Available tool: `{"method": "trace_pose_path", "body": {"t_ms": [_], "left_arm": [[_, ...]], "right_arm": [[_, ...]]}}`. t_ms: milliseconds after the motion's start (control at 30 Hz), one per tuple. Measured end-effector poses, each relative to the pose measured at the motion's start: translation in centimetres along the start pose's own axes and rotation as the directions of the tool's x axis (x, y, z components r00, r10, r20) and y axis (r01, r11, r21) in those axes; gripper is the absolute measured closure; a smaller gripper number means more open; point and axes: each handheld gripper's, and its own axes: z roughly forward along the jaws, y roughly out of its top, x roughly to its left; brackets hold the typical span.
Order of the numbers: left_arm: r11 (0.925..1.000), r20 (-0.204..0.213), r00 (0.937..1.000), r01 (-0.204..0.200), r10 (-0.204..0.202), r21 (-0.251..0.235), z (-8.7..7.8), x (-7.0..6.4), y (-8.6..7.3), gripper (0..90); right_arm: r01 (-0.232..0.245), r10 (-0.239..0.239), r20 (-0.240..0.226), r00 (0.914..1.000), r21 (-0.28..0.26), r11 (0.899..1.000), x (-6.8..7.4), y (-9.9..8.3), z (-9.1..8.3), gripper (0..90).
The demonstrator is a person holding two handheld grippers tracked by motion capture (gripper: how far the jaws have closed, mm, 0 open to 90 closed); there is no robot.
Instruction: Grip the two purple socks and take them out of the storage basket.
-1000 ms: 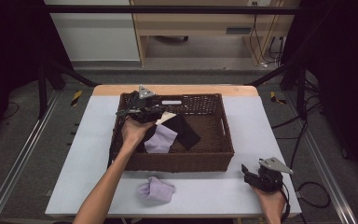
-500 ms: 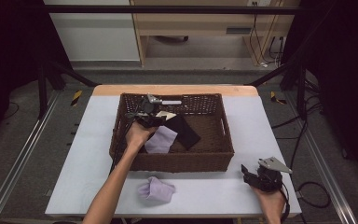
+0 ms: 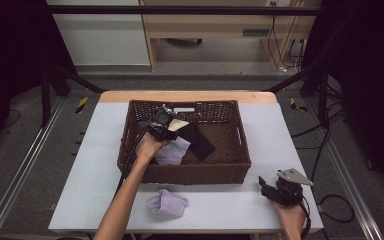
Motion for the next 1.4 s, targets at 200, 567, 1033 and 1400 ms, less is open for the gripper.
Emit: {"method": "trace_pose_path", "body": {"t_ms": [200, 567, 1033, 1400], "left_arm": [[0.9993, 0.022, 0.9996, -0.018, 0.017, 0.033, 0.5, -0.1, -0.1, 49.5], [0.9931, 0.036, 0.9993, -0.011, 0.006, 0.117, 0.9, -0.1, -0.3, 76.9], [0.9902, 0.042, 0.9985, -0.03, 0.036, -0.136, -2.9, -0.4, 0.1, 86.9], [0.9405, 0.05, 0.9977, -0.025, 0.045, -0.339, -8.2, -0.7, 0.0, 87.0]], "right_arm": [[0.002, -0.002, 0.0, 1.0, -0.001, 1.0, 0.0, 0.0, 0.0, 26.4], [0.009, -0.009, 0.001, 1.0, -0.003, 1.0, 0.1, 0.0, 0.0, 26.4], [0.007, -0.007, 0.003, 1.0, 0.004, 1.0, 0.1, 0.0, 0.0, 26.4], [0.011, -0.011, 0.007, 0.9999, 0.007, 1.0, 0.1, 0.0, 0.1, 26.3]]}}
